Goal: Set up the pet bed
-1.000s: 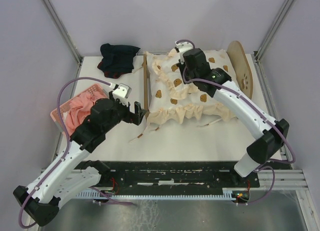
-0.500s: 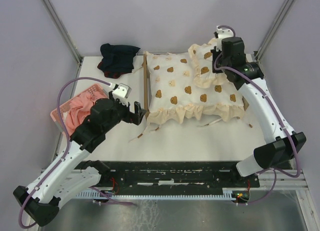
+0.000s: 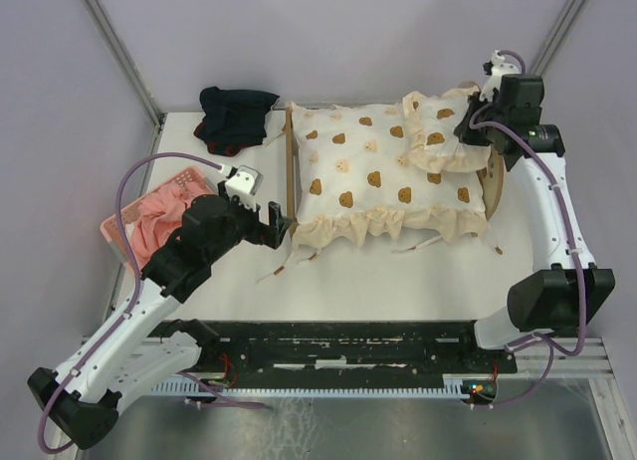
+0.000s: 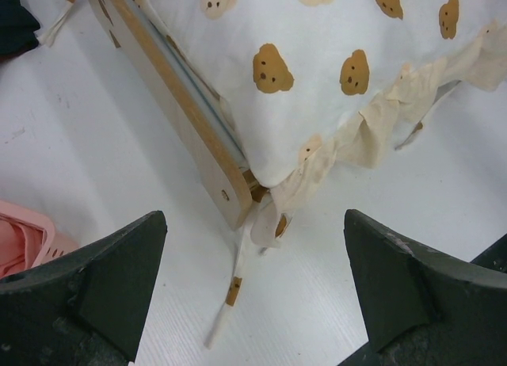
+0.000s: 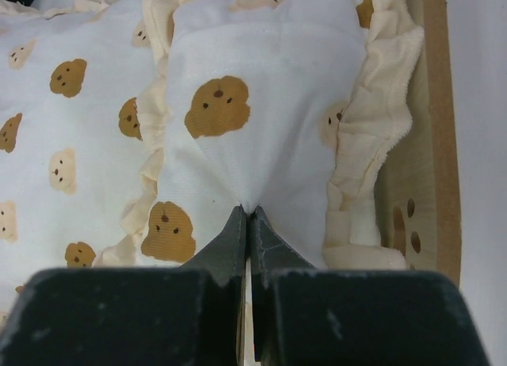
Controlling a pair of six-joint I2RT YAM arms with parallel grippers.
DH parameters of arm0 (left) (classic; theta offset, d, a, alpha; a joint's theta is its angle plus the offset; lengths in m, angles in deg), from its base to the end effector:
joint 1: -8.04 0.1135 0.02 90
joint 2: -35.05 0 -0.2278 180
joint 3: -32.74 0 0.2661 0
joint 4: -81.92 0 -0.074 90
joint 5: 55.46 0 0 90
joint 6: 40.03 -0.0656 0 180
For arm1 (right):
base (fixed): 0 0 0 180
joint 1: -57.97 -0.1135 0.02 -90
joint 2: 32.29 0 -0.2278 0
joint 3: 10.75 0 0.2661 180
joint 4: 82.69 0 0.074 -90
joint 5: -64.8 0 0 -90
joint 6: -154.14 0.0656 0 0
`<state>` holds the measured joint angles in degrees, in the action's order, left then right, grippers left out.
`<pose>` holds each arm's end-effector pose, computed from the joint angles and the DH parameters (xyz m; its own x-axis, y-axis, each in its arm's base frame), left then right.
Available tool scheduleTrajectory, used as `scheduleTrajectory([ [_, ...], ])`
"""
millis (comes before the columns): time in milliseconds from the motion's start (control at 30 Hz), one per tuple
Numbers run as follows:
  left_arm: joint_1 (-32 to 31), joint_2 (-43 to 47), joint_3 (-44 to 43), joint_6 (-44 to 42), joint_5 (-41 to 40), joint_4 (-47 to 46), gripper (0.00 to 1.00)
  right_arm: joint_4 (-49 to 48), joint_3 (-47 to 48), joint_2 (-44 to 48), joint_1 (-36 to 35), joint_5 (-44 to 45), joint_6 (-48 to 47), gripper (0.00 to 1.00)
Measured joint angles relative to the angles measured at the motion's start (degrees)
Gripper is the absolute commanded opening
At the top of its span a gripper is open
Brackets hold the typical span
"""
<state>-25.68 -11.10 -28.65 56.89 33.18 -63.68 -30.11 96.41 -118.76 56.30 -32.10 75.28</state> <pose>0.2095 -0.1379 0.3019 -0.3356 0.0792 -0.9387 0.4995 0.8598 -0.1061 0.3726 0.0187 0.3614 -0.5434 0.1760 -0.8208 -0.0264 0.9737 0.2263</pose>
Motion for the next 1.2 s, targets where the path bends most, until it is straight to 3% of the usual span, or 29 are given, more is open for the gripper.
scheduleTrajectory([
  [333, 0.5, -0.7, 0.0, 0.0, 0.4, 0.0, 0.99, -0.1, 0.0, -2.5, 5.8, -11.1, 0.0, 0.02],
  [567, 1.0, -1.3, 0.0, 0.0, 0.9, 0.0, 0.99, -0.1, 0.0, -4.5, 7.1, -13.9, -1.1, 0.03],
  [600, 1.0, -1.4, 0.0, 0.0, 1.0, 0.0, 0.99, 0.0, 0.0, -4.8, 7.3, -14.0, -1.3, 0.09],
  [733, 1.0, -1.4, 0.0, 0.0, 1.4, 0.0, 0.99, 0.3, 0.0, -5.7, 7.7, -13.7, -1.9, 0.51],
  [833, 1.0, -1.6, 0.0, 0.0, 1.5, 0.0, 0.99, 1.1, 0.2, -6.0, 7.8, -12.3, -1.5, 0.63],
  [967, 1.2, -2.0, 0.0, 0.0, 1.5, 0.0, 0.99, 2.2, 0.5, -5.8, 7.8, -10.8, 0.1, 0.71],
  [1200, 1.2, -2.3, 0.0, 0.0, 1.5, 0.0, 0.99, 3.0, 0.5, -3.5, 6.6, -8.5, 2.7, 0.67],
])
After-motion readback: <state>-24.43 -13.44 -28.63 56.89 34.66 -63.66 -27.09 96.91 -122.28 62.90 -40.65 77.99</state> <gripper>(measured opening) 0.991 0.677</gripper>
